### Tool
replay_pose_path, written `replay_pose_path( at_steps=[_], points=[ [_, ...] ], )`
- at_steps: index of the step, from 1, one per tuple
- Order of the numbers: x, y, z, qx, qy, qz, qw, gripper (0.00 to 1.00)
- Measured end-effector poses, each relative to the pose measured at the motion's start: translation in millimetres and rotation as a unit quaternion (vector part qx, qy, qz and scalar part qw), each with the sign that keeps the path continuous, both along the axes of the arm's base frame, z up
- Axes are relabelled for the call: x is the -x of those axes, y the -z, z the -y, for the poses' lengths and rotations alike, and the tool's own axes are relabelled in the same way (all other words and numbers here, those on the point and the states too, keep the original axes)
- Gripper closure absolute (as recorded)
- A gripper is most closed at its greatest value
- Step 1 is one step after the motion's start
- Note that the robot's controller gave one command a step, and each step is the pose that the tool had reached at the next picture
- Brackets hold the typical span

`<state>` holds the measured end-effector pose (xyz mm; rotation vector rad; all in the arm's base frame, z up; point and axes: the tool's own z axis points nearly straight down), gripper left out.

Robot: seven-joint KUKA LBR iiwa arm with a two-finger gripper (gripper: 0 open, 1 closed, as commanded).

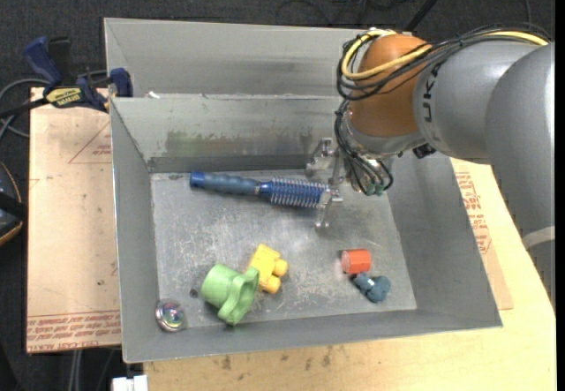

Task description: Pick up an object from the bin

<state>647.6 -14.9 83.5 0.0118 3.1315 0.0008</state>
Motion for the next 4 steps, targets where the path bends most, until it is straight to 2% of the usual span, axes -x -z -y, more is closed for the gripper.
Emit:
replay_pose_path(
  at_steps=[1,2,3,4],
  points=[
    [5.7,-17.4,-32.2,-0.001,0.032,-0.003,0.9995,0.0],
    [20.4,-16.1,-49.5,-0.001,0.062,-0.0049,0.9981,0.0],
    [21.8,6.6,-60.3,0.0,0.072,-0.0002,0.9974,0.0],
    [19.2,3.4,-60.5,-0.001,0.071,-0.0009,0.9974,0.0]
  ],
)
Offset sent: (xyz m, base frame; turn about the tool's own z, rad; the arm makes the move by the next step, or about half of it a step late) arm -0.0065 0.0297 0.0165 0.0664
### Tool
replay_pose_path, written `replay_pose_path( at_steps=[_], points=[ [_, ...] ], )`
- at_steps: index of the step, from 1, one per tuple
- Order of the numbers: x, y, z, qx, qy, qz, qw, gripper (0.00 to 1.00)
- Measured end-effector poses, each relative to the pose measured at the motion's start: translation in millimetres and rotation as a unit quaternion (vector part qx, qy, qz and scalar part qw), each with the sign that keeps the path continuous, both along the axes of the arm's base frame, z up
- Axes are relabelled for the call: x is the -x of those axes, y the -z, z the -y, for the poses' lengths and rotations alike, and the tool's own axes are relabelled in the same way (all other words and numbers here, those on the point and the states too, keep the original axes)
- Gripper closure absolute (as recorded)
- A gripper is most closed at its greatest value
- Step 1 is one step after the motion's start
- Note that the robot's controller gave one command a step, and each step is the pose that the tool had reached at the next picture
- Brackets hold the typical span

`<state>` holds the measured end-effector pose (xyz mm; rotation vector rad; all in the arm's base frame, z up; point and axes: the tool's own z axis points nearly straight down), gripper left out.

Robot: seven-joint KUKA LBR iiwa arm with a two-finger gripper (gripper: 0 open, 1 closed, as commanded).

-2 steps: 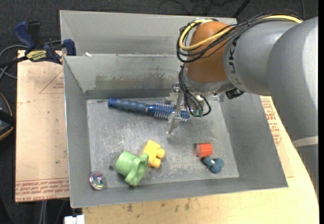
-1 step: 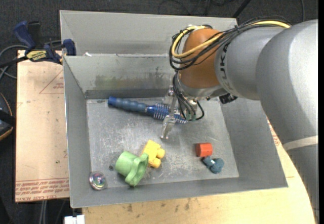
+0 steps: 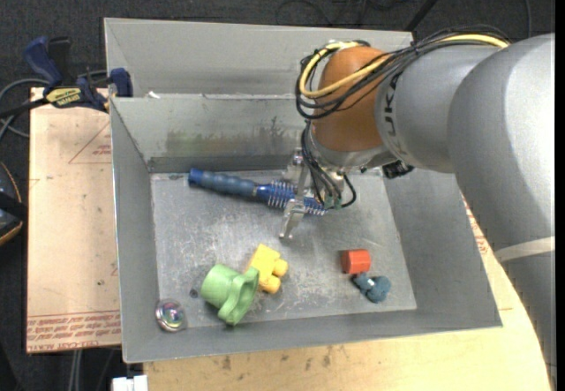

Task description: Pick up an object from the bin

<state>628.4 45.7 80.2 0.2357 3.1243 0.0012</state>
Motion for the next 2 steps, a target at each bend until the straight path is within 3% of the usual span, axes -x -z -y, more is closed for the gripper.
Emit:
replay_pose_path(
  at_steps=[1,2],
  points=[
    [-0.9,-1.7,-1.0,-0.001,-0.001,0.0009,1.0,1.0],
    [-1.4,-23.5,-1.4,0.0,-0.002,-0.0024,1.0,1.0]
  ],
)
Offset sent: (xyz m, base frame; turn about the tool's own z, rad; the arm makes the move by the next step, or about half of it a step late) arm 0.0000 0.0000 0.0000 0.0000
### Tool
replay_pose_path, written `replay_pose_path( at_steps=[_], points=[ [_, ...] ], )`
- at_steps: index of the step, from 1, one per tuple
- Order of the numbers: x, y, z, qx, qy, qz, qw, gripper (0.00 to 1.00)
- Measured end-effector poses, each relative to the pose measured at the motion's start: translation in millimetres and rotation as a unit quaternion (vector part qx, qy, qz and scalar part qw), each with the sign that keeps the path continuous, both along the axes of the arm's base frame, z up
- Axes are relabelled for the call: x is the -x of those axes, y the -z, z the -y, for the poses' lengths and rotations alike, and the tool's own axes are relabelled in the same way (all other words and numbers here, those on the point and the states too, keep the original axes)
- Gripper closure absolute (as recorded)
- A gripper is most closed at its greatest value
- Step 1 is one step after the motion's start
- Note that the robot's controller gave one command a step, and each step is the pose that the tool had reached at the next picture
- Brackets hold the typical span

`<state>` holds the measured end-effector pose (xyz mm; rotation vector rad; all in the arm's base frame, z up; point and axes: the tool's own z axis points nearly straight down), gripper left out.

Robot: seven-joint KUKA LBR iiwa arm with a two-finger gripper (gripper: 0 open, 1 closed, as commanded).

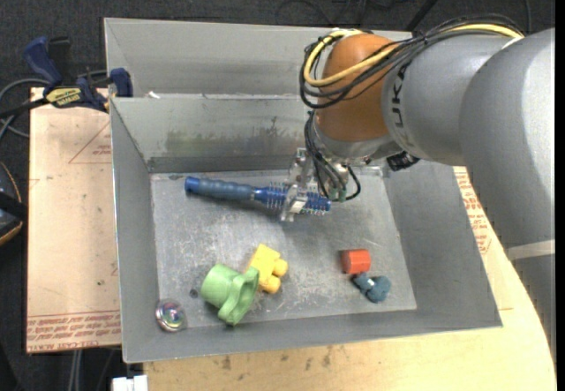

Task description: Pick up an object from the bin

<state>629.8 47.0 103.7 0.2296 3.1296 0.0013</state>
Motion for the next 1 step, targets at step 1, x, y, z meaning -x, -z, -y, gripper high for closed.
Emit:
replay_pose_path(
  at_steps=[1],
  points=[
    [-2.0,-78.7,-0.3,0.0,-0.001,0.003,1.0,1.0]
  ],
)
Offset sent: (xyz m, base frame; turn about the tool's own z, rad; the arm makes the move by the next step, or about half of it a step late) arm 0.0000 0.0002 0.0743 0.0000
